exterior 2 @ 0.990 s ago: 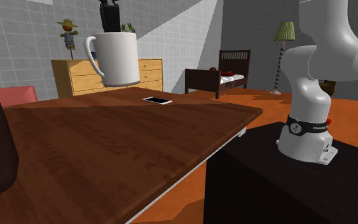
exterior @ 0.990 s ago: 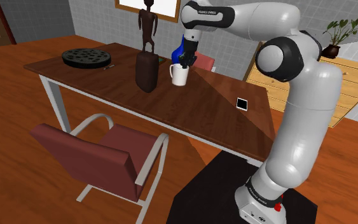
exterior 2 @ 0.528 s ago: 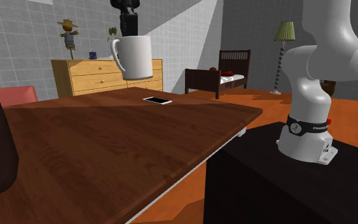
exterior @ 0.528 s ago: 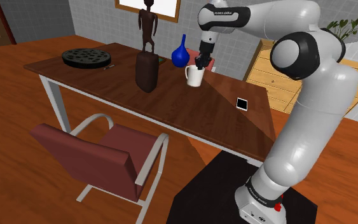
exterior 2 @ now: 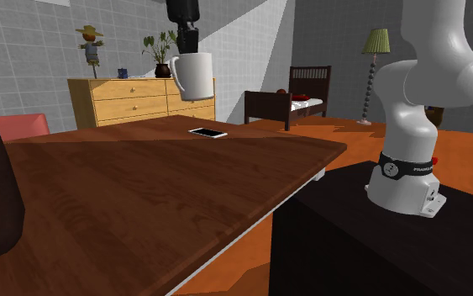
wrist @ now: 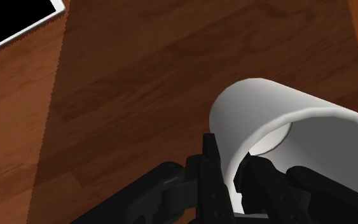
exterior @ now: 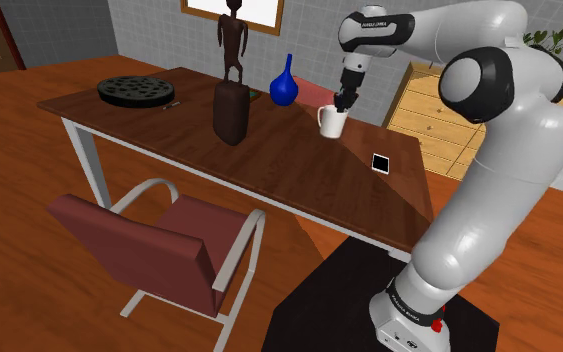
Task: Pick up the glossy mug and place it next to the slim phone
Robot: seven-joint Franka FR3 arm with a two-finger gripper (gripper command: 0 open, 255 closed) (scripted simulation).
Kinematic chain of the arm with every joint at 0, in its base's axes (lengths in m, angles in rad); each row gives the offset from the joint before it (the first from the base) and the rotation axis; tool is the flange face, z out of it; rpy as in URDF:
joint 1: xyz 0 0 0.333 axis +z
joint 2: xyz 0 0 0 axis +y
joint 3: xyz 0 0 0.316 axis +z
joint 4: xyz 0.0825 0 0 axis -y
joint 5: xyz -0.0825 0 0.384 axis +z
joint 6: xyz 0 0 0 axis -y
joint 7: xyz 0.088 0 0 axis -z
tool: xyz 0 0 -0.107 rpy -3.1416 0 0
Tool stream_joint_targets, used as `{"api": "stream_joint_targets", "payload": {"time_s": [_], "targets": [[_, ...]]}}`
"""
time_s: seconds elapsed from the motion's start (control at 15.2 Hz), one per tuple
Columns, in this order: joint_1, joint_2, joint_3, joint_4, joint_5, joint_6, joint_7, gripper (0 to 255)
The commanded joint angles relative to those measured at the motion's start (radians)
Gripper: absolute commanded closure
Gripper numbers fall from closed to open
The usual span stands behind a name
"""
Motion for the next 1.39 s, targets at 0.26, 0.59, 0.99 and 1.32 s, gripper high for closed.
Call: {"api": "stream_joint_targets", "payload": {"time_s": [0.26,0.59,0.99,1.32], "targets": [[-0.078,-0.007,-0.061,-0.015,-0.006,0.002,-0.139,255],[-0.146,0.017,-0.111,0.012,0.000,-0.008,-0.257,255],[-0.239,0.081,-0.166,0.089,0.024,-0.031,-0.403,255],[-0.332,0.167,-0.203,0.193,0.061,-0.064,-0.526,255]]}}
